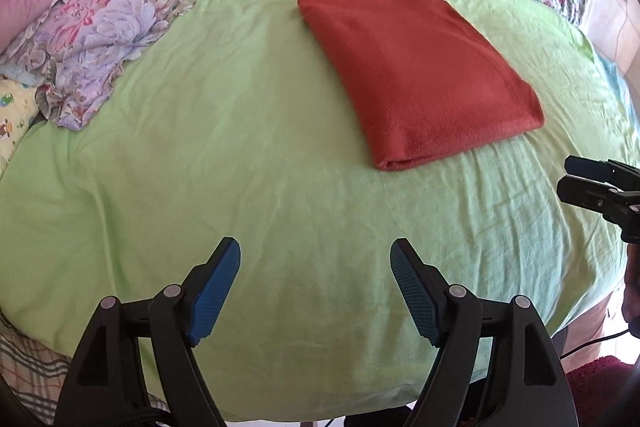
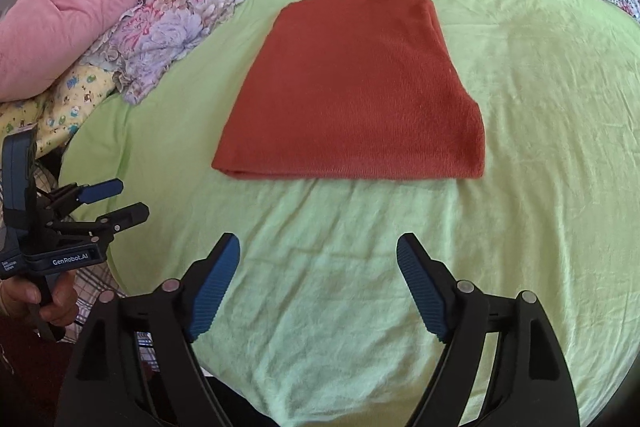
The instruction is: Fold small clothes
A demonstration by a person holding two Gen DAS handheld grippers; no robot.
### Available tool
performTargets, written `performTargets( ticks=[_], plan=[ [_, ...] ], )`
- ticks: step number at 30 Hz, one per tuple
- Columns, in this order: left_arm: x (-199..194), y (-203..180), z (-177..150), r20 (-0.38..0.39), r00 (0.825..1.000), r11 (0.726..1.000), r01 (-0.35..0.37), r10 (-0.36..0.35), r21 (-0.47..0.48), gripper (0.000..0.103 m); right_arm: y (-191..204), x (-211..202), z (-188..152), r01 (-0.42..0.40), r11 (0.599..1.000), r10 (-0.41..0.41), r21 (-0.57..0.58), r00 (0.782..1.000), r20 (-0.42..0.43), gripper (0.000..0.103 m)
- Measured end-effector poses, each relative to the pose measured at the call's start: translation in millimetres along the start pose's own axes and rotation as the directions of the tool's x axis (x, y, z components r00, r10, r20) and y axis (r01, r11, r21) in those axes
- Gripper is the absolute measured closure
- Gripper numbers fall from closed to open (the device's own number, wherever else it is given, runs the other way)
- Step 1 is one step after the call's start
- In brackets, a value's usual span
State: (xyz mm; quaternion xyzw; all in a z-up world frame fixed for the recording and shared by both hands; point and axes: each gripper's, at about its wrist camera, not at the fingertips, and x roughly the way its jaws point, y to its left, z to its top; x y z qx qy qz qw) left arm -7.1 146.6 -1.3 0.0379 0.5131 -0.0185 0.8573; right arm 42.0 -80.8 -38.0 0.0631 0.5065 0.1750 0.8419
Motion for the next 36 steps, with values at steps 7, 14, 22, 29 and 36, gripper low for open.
performTargets(
  ticks=[7, 14, 22, 29, 36],
  plan=[
    [-9.5, -8.4, 20.5, 0.044, 0.999, 1.0, 0.007, -0.007, -0.005, 0.021, -8.7, -4.6, 1.2, 0.026, 0.999, -0.027, 0.03, 0.999, 0.018, 0.018],
    [-22.5, -9.0, 57.5, 0.114, 0.994, 0.999, -0.001, 0.006, -0.043, 0.018, -7.5, -26.2, 34.4, 0.031, 0.999, -0.03, -0.01, 0.994, 0.1, 0.012],
    [1.3, -18.0, 76.4, 0.097, 0.995, 0.999, -0.016, 0.02, -0.038, 0.016, -12.2, -4.3, 60.6, 0.043, 0.999, -0.04, -0.03, 0.994, 0.1, 0.003],
    [30.1, -19.1, 92.6, 0.066, 0.995, 0.997, -0.073, 0.074, -0.025, 0.016, -24.8, 34.6, 66.7, 0.043, 0.999, -0.043, -0.006, 0.998, 0.044, 0.003],
    [44.7, -20.4, 108.5, 0.058, 0.994, 0.995, -0.096, 0.098, -0.029, 0.016, -30.3, 50.4, 78.2, 0.045, 0.999, -0.044, -0.02, 0.999, 0.025, 0.003]
  ],
)
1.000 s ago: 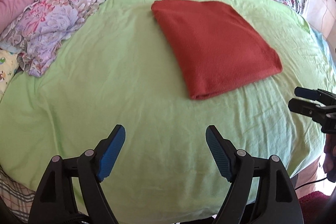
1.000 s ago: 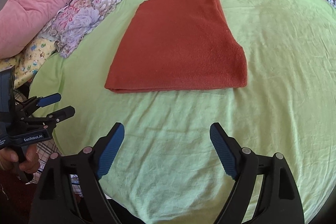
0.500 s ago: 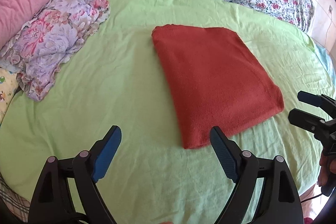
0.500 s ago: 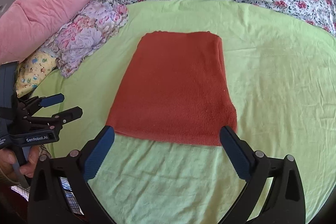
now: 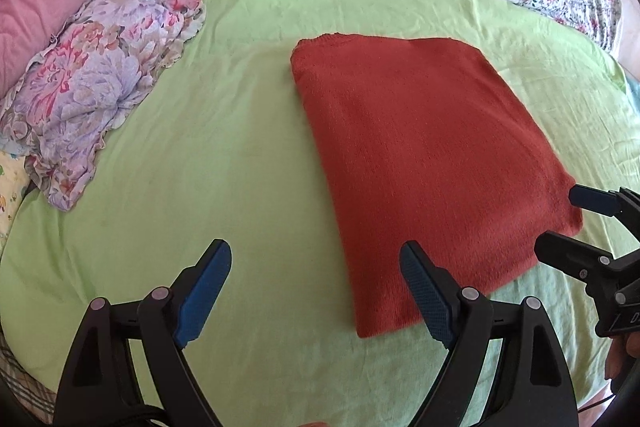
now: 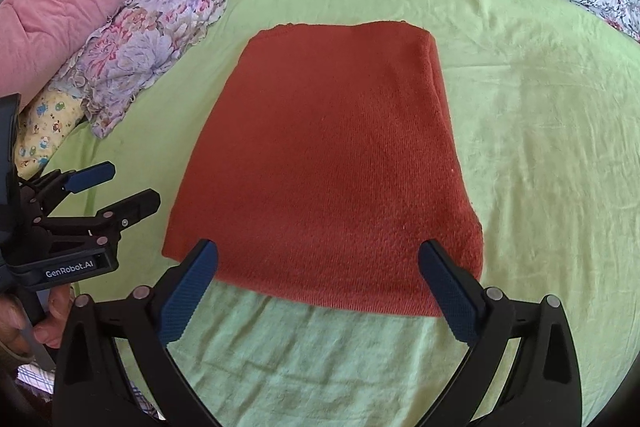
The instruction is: Fold small clothes
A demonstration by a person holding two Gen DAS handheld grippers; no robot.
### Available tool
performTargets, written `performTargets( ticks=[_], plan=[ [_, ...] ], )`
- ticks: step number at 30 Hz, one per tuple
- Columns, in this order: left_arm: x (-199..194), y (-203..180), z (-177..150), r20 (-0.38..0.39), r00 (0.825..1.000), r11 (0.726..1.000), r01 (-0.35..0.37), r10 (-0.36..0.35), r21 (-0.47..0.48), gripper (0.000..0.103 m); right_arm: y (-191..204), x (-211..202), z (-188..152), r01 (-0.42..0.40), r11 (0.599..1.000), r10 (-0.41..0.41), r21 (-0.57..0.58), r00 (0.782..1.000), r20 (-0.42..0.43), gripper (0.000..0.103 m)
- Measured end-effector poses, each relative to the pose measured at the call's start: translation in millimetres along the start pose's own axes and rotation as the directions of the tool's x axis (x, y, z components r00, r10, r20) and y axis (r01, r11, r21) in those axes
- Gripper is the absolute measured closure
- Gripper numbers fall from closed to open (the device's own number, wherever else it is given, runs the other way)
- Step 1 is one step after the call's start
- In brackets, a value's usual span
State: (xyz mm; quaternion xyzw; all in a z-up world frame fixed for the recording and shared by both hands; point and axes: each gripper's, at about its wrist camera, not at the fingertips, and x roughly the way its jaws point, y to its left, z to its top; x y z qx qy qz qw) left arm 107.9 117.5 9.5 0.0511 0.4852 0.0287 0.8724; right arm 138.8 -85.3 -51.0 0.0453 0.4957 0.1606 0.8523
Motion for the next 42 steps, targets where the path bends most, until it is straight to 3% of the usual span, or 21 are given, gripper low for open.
performTargets(
  ticks=[17, 42],
  plan=[
    [15.8, -8.7, 12.8, -0.026, 1.0, 1.0, -0.006, 0.005, -0.02, 0.016, -13.0, 14.5, 21.5, -0.006, 1.0, 0.006, 0.011, 1.0, -0.009, 0.003],
    [10.6, -10.7, 3.5, -0.046, 0.999, 1.0, 0.012, -0.013, -0.018, 0.015, -11.8, 14.3, 14.5, -0.008, 1.0, 0.009, 0.029, 1.0, -0.024, 0.003]
  ],
)
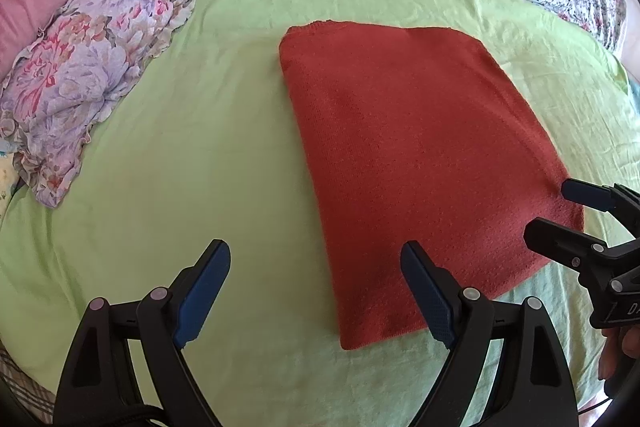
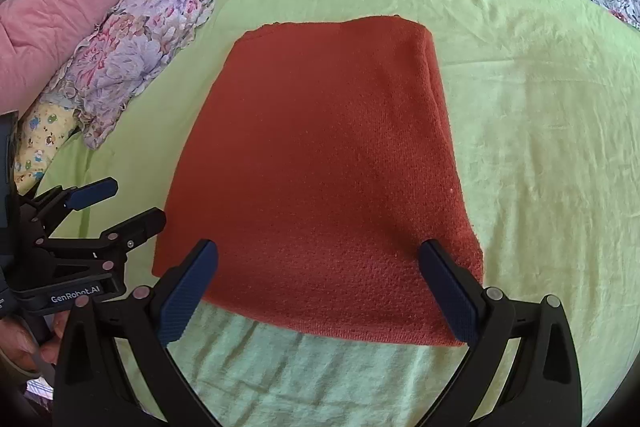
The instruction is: Fold small clothes
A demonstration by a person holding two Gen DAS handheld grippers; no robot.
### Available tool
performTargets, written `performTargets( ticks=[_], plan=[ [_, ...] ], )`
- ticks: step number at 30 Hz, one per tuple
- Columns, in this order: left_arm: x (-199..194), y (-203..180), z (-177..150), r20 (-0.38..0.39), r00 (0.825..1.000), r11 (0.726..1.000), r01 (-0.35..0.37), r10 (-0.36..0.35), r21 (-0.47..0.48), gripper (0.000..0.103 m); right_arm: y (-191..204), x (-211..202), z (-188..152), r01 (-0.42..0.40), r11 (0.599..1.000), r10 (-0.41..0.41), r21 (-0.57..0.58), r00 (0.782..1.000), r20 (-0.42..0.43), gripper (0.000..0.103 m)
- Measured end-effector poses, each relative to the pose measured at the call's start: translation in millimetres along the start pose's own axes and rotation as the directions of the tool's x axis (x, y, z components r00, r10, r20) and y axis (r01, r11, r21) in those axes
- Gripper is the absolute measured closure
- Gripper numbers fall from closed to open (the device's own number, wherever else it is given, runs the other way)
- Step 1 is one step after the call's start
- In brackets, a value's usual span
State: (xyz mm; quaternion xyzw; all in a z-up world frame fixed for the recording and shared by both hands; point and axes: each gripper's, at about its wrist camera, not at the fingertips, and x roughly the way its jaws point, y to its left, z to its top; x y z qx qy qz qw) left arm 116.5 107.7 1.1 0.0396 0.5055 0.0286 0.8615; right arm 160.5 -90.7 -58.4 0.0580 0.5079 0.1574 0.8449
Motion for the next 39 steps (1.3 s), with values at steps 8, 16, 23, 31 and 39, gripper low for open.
performTargets(
  ticks=[8, 16, 23, 31, 39],
  plan=[
    [-2.1, 2.3, -0.9, 0.002, 1.0, 1.0, 0.003, -0.003, -0.006, 0.015, 3.8, -2.5, -1.0, 0.0, 1.0, 0.0, 0.002, 1.0, 0.007, 0.003],
    [-5.7, -0.3, -3.0, 0.011, 1.0, 1.0, 0.003, -0.003, -0.003, 0.015, 5.7, -6.3, -1.1, -0.002, 1.0, 0.002, -0.001, 1.0, 0.014, 0.003],
    [-8.9, -2.5, -2.6, 0.018, 1.0, 1.0, 0.005, -0.005, 0.004, 0.015, 6.4, -8.8, -1.6, -0.004, 1.0, 0.004, -0.006, 1.0, 0.017, 0.003],
    [-10.3, -3.7, -2.9, 0.018, 1.0, 1.0, 0.005, -0.005, 0.005, 0.015, 6.5, -10.8, -2.1, -0.004, 1.0, 0.004, -0.006, 1.0, 0.02, 0.003],
    [-10.1, -4.2, -2.8, 0.017, 1.0, 1.0, 0.007, -0.007, 0.009, 0.015, 4.1, -10.8, -0.9, -0.007, 1.0, 0.007, -0.006, 1.0, 0.018, 0.003]
  ],
)
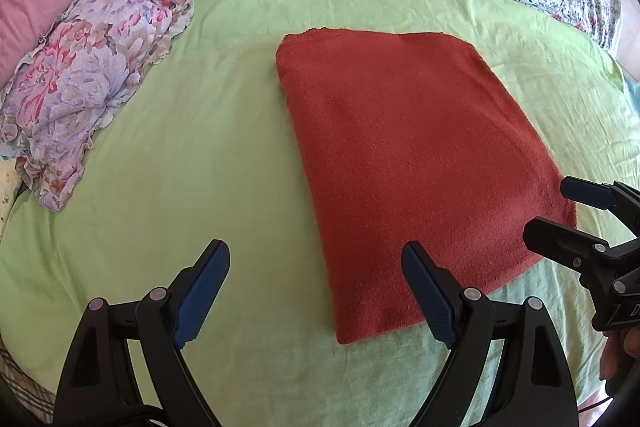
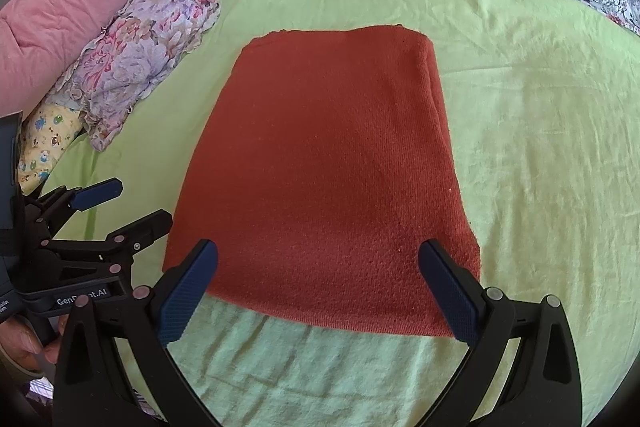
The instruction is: Fold small clothes
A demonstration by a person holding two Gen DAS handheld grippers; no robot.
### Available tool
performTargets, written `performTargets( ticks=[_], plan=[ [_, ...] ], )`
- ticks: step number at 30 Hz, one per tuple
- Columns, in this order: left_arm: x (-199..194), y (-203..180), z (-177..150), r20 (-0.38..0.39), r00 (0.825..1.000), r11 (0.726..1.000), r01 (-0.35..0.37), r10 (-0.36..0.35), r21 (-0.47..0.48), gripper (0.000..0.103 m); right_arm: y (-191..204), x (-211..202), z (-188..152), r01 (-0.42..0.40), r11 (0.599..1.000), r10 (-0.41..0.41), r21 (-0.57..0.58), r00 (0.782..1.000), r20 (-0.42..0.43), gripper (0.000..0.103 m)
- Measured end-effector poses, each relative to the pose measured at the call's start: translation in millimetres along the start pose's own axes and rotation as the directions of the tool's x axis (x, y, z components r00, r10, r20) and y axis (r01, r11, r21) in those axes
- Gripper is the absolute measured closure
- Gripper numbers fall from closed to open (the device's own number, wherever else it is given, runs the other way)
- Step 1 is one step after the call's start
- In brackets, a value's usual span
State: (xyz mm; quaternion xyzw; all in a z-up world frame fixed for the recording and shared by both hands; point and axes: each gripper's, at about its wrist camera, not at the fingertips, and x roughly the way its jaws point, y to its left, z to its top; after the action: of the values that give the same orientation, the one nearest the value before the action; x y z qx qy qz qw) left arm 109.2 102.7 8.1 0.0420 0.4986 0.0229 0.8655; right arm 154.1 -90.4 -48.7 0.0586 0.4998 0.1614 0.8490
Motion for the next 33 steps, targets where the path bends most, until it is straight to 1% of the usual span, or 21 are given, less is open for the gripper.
performTargets(
  ticks=[33],
  plan=[
    [-2.2, -2.8, 4.1, 0.004, 1.0, 1.0, 0.006, -0.006, 0.003, 0.015, 4.1, -0.7, 0.6, -0.001, 1.0, 0.001, 0.016, 1.0, 0.006, 0.003]
  ],
)
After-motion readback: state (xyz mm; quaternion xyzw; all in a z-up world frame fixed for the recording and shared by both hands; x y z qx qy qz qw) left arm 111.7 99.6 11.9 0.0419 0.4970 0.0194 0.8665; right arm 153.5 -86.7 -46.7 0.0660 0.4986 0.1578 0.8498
